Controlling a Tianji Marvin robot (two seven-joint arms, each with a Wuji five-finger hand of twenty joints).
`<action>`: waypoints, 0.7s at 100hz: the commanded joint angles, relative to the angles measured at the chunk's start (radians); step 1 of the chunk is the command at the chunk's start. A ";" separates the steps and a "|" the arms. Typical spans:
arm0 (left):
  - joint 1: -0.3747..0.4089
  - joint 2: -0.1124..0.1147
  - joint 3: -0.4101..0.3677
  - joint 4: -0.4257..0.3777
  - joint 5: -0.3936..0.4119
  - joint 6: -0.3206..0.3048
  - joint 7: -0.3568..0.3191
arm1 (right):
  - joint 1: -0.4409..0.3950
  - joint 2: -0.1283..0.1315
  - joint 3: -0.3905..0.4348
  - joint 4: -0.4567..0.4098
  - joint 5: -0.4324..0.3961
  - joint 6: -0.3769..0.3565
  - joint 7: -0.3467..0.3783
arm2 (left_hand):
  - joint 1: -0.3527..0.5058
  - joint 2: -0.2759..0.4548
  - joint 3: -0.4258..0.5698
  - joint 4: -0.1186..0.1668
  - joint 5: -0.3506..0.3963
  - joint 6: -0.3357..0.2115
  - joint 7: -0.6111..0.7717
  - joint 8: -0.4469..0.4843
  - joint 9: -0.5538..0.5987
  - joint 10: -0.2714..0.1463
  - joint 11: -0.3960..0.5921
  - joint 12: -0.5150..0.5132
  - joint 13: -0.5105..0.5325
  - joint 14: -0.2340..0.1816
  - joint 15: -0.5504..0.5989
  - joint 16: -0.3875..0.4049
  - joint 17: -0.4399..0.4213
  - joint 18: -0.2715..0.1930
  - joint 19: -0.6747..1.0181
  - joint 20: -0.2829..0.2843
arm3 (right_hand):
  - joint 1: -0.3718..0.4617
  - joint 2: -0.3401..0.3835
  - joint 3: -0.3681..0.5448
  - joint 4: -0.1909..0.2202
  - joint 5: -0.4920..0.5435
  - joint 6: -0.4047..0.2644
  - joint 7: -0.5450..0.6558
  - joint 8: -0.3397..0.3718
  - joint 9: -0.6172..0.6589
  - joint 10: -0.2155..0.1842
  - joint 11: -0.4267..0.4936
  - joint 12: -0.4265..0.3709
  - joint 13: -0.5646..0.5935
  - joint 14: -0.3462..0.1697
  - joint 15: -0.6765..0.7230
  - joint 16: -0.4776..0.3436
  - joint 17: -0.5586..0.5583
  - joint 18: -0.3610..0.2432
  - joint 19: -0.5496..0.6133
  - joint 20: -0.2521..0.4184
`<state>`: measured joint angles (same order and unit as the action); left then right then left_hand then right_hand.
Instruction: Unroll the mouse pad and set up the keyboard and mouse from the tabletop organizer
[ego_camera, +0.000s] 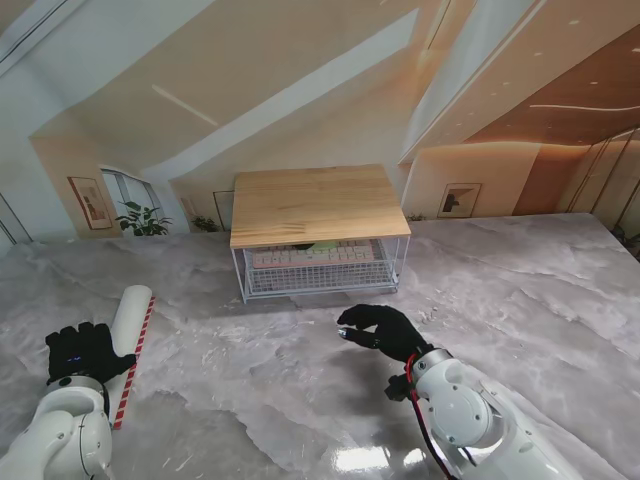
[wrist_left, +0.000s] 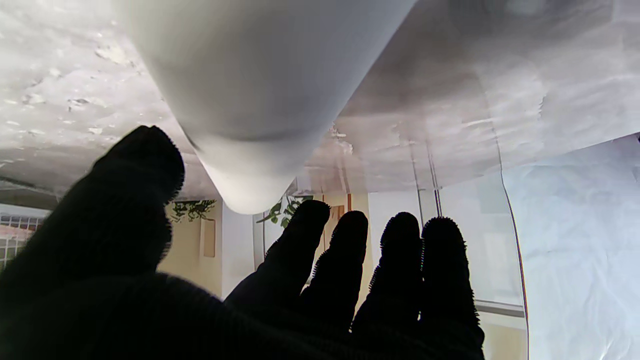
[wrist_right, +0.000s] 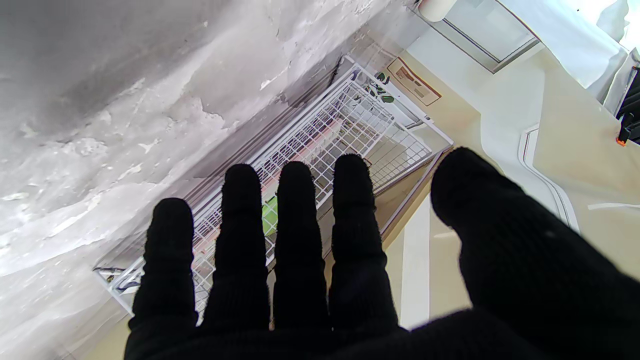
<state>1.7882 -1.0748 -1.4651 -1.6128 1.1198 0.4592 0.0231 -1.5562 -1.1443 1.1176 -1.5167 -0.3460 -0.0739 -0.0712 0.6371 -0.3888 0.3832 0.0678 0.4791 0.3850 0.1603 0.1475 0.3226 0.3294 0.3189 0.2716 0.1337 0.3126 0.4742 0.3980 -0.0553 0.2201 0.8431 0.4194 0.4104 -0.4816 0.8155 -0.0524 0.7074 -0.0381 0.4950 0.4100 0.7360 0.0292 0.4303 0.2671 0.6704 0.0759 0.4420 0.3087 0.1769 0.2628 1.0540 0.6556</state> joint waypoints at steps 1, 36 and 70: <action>-0.015 0.002 0.010 0.004 0.000 0.009 -0.028 | -0.005 -0.003 -0.003 -0.001 -0.002 0.004 0.011 | -0.016 -0.015 -0.019 -0.014 0.008 0.039 -0.011 -0.009 0.012 0.033 -0.001 -0.005 0.027 0.060 0.009 0.005 -0.021 0.006 0.026 0.018 | -0.030 0.018 -0.015 0.017 -0.035 -0.011 -0.011 -0.010 -0.031 -0.031 -0.001 -0.005 -0.045 -0.026 -0.012 -0.011 -0.012 -0.014 -0.003 -0.012; -0.071 0.011 0.055 0.033 -0.012 0.088 -0.117 | -0.012 -0.003 0.004 -0.005 -0.007 0.006 0.010 | -0.008 -0.016 -0.066 0.000 0.025 0.063 -0.006 -0.006 0.052 0.071 0.022 0.008 0.093 0.096 0.055 0.021 -0.010 0.048 0.146 0.070 | -0.030 0.018 -0.015 0.017 -0.036 -0.013 -0.012 -0.010 -0.031 -0.031 -0.001 -0.005 -0.045 -0.026 -0.011 -0.010 -0.012 -0.015 -0.004 -0.012; -0.114 0.014 0.090 0.069 -0.072 0.151 -0.156 | -0.017 -0.002 0.011 -0.009 -0.009 0.008 0.008 | 0.015 -0.057 -0.021 0.041 0.033 0.089 0.050 0.025 0.100 0.122 0.073 0.038 0.190 0.145 0.130 0.061 0.098 0.115 0.227 0.120 | -0.031 0.018 -0.014 0.017 -0.036 -0.011 -0.012 -0.010 -0.030 -0.030 0.000 -0.005 -0.044 -0.026 -0.011 -0.010 -0.011 -0.015 -0.003 -0.012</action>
<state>1.6793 -1.0584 -1.3816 -1.5555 1.0564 0.6006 -0.1147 -1.5649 -1.1448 1.1304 -1.5192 -0.3499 -0.0690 -0.0742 0.6339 -0.4126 0.3314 0.0860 0.4947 0.4321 0.1921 0.1577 0.4017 0.4178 0.3756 0.2902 0.2943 0.3970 0.5770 0.4439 0.0213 0.3192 1.0406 0.5148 0.4104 -0.4816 0.8155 -0.0524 0.7074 -0.0381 0.4950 0.4100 0.7360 0.0291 0.4303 0.2670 0.6704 0.0759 0.4420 0.3087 0.1769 0.2628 1.0540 0.6555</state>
